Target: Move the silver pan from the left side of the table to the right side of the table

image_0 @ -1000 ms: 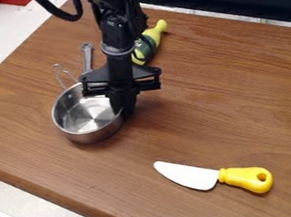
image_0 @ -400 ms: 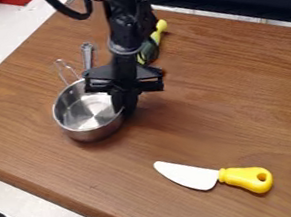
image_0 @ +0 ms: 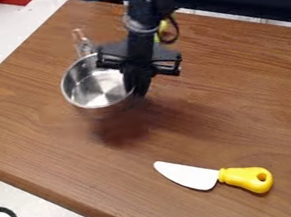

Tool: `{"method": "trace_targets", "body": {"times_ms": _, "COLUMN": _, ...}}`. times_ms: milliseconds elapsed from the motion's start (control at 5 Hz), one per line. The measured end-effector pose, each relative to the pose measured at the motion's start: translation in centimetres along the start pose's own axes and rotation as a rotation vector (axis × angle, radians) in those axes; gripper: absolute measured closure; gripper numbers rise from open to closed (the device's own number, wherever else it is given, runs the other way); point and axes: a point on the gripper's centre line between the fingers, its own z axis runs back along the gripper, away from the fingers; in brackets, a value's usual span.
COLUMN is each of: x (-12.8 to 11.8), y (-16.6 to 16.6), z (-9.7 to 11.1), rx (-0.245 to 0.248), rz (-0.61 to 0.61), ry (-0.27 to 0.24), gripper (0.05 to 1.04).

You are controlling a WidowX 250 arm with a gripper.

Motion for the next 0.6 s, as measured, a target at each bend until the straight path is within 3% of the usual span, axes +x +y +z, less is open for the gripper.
{"method": "trace_targets", "body": {"times_ms": 400, "x": 0.5, "y": -4.7, "z": 3.3, "rx": -0.056, "rz": -0.249, "ry": -0.086, "gripper": 1.021}}
{"method": "trace_targets", "body": {"times_ms": 600, "x": 0.3, "y": -7.6, "z": 3.3, "rx": -0.069, "rz": -0.378, "ry": -0.113, "gripper": 1.021}}
